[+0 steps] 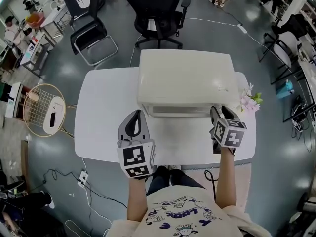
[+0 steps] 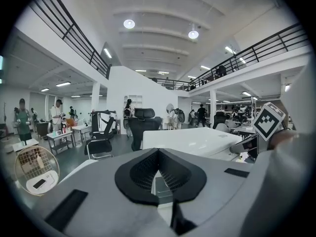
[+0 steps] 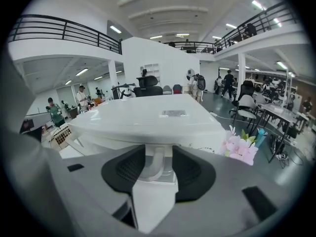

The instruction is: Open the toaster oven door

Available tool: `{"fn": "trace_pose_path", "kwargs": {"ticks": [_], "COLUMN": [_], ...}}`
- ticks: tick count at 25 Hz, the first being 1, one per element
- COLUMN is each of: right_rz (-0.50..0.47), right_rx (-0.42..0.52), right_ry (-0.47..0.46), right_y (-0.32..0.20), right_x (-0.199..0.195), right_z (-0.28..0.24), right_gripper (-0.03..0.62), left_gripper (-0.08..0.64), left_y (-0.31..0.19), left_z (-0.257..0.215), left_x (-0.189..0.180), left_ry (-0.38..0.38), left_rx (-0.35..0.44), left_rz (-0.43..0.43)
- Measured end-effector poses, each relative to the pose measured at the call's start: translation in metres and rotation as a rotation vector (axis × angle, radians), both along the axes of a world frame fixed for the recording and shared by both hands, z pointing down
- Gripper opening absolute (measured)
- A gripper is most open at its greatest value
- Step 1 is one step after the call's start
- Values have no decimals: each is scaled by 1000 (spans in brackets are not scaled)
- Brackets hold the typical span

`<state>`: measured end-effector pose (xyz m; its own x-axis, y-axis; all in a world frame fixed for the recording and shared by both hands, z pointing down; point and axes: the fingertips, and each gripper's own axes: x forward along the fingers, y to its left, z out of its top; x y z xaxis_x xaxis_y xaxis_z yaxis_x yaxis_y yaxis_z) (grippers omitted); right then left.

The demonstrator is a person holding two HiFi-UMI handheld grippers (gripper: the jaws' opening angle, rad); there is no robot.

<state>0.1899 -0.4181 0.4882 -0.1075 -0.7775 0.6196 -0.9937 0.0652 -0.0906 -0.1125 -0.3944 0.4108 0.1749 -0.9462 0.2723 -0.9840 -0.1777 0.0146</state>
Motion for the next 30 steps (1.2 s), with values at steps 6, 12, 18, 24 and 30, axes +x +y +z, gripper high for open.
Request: {"fn": "trace_pose_path", "kwargs": {"ticks": [6,12,18,24,30], "right_rz": [-2,-4,-20,-46,-77], "right_rx": [-7,-49,-56,-64,-84], "right_ry": [0,-3,-24,-53,-57], "right_y": [-2,-1,1,8,21], "right_x": [0,-2,-3,-2,-4], "right_z": [1,3,5,5,5], "right_gripper": [141,89,86,81,77], "left_gripper": [3,3,3,3,3], "left_y": [4,8,13,18,27], "left_z": [6,11,14,14,14], "left_x": [-6,-3,5,18,27], "left_ry": [2,5,4,1,-1], "left_rx": [-11,-24,-30,-33,-37], "left_rz": [-19,-21,-10,4,5]}}
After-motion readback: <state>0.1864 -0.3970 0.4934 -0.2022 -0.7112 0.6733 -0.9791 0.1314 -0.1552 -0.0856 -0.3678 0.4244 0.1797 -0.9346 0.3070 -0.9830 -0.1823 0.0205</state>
